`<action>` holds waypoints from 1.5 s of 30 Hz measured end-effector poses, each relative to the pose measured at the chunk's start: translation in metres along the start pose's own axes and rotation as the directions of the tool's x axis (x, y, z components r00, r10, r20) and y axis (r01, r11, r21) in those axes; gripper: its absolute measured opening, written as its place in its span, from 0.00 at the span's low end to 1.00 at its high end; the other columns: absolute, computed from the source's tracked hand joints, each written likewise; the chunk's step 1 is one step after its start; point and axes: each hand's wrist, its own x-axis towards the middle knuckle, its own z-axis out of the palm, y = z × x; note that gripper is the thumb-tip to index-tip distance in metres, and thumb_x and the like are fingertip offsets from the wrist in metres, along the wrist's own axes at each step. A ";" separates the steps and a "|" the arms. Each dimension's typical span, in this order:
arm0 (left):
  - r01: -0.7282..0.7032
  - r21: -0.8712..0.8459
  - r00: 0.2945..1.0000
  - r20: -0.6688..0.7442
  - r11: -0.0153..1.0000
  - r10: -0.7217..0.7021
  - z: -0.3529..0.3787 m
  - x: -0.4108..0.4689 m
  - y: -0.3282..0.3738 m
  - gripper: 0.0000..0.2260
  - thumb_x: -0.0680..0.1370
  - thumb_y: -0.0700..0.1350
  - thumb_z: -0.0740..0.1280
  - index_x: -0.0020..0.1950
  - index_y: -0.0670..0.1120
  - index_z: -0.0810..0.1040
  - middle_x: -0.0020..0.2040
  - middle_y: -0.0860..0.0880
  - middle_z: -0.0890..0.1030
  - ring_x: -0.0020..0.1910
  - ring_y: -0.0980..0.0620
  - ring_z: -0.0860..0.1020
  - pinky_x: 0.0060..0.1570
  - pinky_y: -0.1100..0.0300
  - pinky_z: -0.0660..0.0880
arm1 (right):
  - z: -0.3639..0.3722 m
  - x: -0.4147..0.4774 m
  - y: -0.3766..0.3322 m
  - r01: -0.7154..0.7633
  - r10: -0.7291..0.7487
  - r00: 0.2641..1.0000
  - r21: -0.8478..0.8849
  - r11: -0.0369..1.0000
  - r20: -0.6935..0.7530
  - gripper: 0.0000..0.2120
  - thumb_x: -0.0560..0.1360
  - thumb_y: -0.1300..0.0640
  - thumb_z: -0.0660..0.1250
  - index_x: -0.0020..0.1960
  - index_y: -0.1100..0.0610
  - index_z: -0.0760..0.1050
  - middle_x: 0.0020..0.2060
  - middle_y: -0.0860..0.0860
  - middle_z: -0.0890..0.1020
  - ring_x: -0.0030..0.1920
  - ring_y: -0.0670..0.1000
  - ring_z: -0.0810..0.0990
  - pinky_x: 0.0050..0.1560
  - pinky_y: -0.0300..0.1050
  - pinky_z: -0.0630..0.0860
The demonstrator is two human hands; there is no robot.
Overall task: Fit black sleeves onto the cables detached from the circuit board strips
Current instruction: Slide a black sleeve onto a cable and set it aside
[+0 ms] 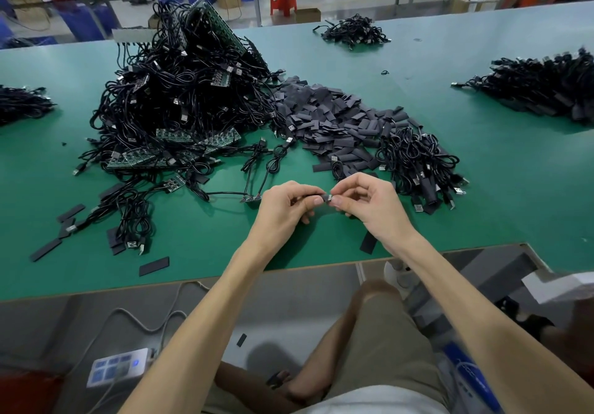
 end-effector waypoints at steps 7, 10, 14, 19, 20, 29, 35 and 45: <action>-0.025 -0.002 0.999 0.025 1.000 0.025 -0.002 -0.002 0.001 0.07 0.79 0.36 0.71 0.53 0.44 0.87 0.40 0.46 0.80 0.31 0.51 0.77 0.40 0.56 0.79 | 0.000 0.000 0.000 -0.025 0.025 1.000 -0.002 1.000 0.013 0.06 0.74 0.64 0.76 0.46 0.56 0.82 0.34 0.52 0.85 0.37 0.53 0.82 0.37 0.41 0.78; -0.024 0.005 1.000 0.020 1.000 0.024 -0.002 -0.003 0.003 0.06 0.79 0.37 0.71 0.54 0.43 0.87 0.39 0.48 0.79 0.30 0.51 0.77 0.41 0.57 0.78 | -0.001 0.000 0.001 -0.030 0.030 0.999 -0.003 1.000 0.019 0.05 0.75 0.63 0.76 0.47 0.56 0.82 0.35 0.52 0.86 0.38 0.51 0.84 0.37 0.39 0.77; 0.019 0.031 1.000 0.008 0.999 -0.019 -0.002 -0.001 0.005 0.06 0.82 0.39 0.68 0.52 0.40 0.85 0.38 0.48 0.79 0.30 0.52 0.77 0.39 0.58 0.77 | 0.002 0.000 0.002 -0.035 0.037 0.998 -0.039 0.999 0.045 0.04 0.75 0.62 0.76 0.48 0.57 0.82 0.37 0.54 0.87 0.38 0.50 0.84 0.37 0.38 0.78; 0.029 0.082 0.999 0.036 0.996 -0.033 0.000 -0.001 0.004 0.05 0.82 0.38 0.67 0.50 0.42 0.83 0.39 0.48 0.78 0.31 0.58 0.74 0.37 0.64 0.74 | 0.001 0.000 0.003 -0.038 0.041 0.997 -0.051 0.998 0.060 0.04 0.74 0.61 0.77 0.46 0.55 0.83 0.38 0.52 0.87 0.38 0.48 0.84 0.37 0.38 0.77; 0.015 0.095 0.999 0.040 0.995 -0.019 0.001 -0.001 0.004 0.05 0.82 0.38 0.67 0.50 0.43 0.83 0.40 0.46 0.78 0.31 0.59 0.74 0.37 0.64 0.74 | 0.001 0.000 0.003 -0.037 0.040 0.998 -0.045 0.998 0.051 0.04 0.74 0.61 0.77 0.46 0.55 0.83 0.38 0.52 0.87 0.38 0.48 0.84 0.37 0.38 0.77; -0.060 0.137 0.995 0.089 0.989 0.048 0.000 -0.001 0.002 0.06 0.81 0.38 0.69 0.53 0.43 0.86 0.44 0.44 0.79 0.34 0.56 0.76 0.39 0.62 0.74 | -0.001 -0.001 0.002 -0.064 0.065 0.997 -0.036 0.997 0.045 0.03 0.75 0.62 0.76 0.48 0.58 0.83 0.38 0.52 0.88 0.38 0.47 0.85 0.37 0.37 0.77; -0.059 0.102 0.994 0.095 0.993 0.049 -0.004 -0.001 0.006 0.06 0.81 0.39 0.69 0.53 0.42 0.86 0.43 0.45 0.78 0.32 0.57 0.75 0.39 0.63 0.74 | 0.002 -0.001 -0.003 -0.067 0.069 0.997 -0.075 0.995 0.024 0.07 0.74 0.62 0.77 0.48 0.60 0.79 0.38 0.52 0.88 0.38 0.49 0.85 0.37 0.38 0.78; -0.061 0.104 0.995 0.088 0.993 0.052 -0.002 -0.002 0.003 0.06 0.81 0.38 0.69 0.50 0.47 0.84 0.44 0.46 0.78 0.34 0.58 0.75 0.39 0.64 0.73 | 0.004 -0.003 -0.006 -0.054 0.058 0.998 -0.150 0.987 0.019 0.06 0.74 0.60 0.77 0.46 0.57 0.80 0.36 0.50 0.87 0.38 0.48 0.86 0.36 0.38 0.78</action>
